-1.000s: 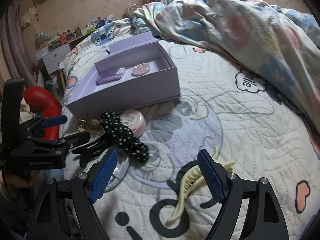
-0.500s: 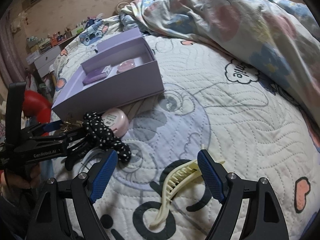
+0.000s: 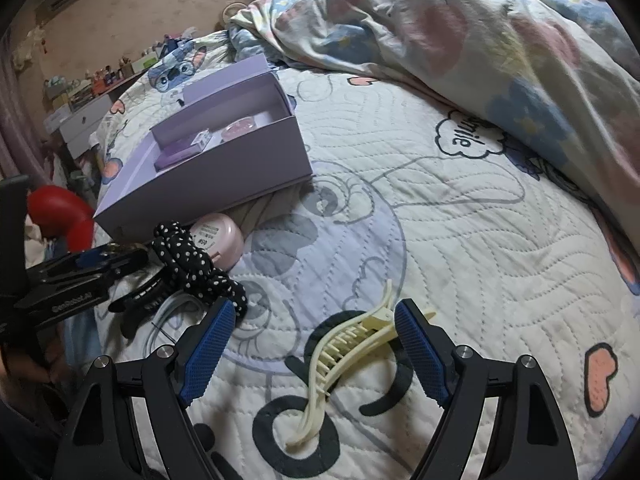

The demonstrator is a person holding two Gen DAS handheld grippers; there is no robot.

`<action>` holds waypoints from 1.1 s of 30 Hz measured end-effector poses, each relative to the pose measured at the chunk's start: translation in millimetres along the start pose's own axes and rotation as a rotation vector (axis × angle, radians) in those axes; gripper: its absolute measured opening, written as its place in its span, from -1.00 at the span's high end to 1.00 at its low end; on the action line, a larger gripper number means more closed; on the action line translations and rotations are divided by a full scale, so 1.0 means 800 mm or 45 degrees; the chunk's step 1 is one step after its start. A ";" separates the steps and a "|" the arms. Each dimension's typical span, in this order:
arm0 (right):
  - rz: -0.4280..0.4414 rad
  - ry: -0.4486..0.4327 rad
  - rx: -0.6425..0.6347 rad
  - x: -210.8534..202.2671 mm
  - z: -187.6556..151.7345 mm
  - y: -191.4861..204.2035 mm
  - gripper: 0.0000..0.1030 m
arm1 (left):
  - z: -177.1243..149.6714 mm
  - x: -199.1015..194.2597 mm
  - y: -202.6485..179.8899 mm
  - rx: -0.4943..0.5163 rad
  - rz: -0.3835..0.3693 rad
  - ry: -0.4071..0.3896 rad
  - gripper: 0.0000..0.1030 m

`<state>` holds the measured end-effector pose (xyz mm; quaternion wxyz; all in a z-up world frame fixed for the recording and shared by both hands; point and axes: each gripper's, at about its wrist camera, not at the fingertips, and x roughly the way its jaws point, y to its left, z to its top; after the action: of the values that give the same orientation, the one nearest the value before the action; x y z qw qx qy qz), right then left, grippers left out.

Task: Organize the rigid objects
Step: 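Grasp the gold hair clip with the left gripper while the right gripper grasps the cream claw clip, then lift the gold clip and cream claw clip toward the lilac box with both grippers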

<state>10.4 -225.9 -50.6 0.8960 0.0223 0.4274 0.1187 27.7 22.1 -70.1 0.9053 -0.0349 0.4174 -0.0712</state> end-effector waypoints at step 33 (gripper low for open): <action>-0.069 0.024 0.116 -0.010 -0.040 -0.008 0.59 | -0.019 -0.042 -0.002 0.031 -0.068 -0.040 -0.11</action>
<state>-18.2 -236.1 -65.5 0.8928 0.0503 0.4414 0.0748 -5.5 26.0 -54.4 0.9099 -0.0363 0.4011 -0.0999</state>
